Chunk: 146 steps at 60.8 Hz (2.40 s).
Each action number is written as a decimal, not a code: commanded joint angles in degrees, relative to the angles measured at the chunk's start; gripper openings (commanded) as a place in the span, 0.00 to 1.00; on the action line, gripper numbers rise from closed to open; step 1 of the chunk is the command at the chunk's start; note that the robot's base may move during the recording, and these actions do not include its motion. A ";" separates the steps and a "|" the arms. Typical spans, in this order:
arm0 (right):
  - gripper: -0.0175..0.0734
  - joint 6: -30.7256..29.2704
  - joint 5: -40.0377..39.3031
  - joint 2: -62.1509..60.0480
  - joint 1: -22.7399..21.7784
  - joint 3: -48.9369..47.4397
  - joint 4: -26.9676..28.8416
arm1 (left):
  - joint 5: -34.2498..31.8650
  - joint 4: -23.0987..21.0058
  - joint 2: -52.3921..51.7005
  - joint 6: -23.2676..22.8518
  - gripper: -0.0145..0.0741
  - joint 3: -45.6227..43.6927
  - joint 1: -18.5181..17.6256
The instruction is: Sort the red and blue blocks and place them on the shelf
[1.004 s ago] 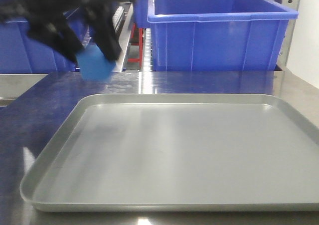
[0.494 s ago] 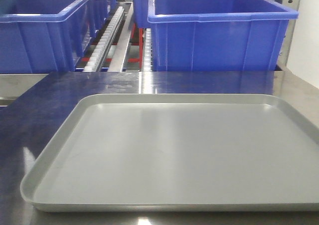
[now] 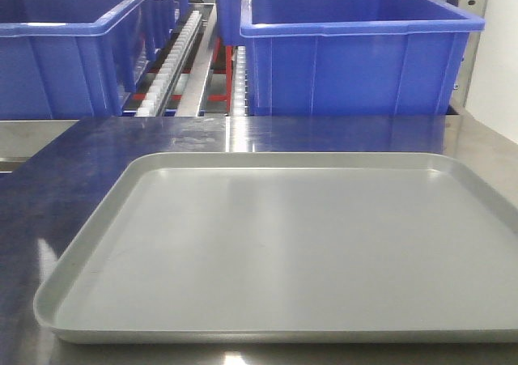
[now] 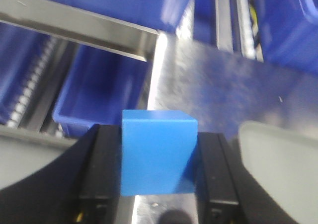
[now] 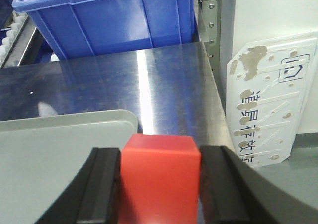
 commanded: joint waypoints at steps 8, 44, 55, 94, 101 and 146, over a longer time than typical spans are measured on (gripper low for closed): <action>0.27 -0.05 -5.00 0.16 -0.25 -1.56 -0.52 | -5.50 1.48 -4.75 -0.04 0.30 1.58 0.78; 0.27 -0.05 -5.00 0.16 -0.25 -1.56 -0.52 | -5.67 1.70 -4.83 4.56 0.30 1.80 0.78; 0.27 -0.05 -5.00 0.16 -0.25 -1.56 -0.52 | -5.67 1.70 -4.83 4.56 0.30 1.80 0.78; 0.27 -0.05 -5.00 0.16 -0.25 -1.56 -0.52 | -5.57 1.70 -4.83 4.56 0.30 1.80 0.78; 0.27 -0.05 -5.00 0.16 -0.25 -1.56 -0.52 | -5.57 1.70 -4.83 4.56 0.30 1.80 0.78; 0.27 -0.05 -5.00 0.16 -0.25 -1.56 -0.52 | -5.57 1.70 -4.83 4.56 0.30 1.80 0.78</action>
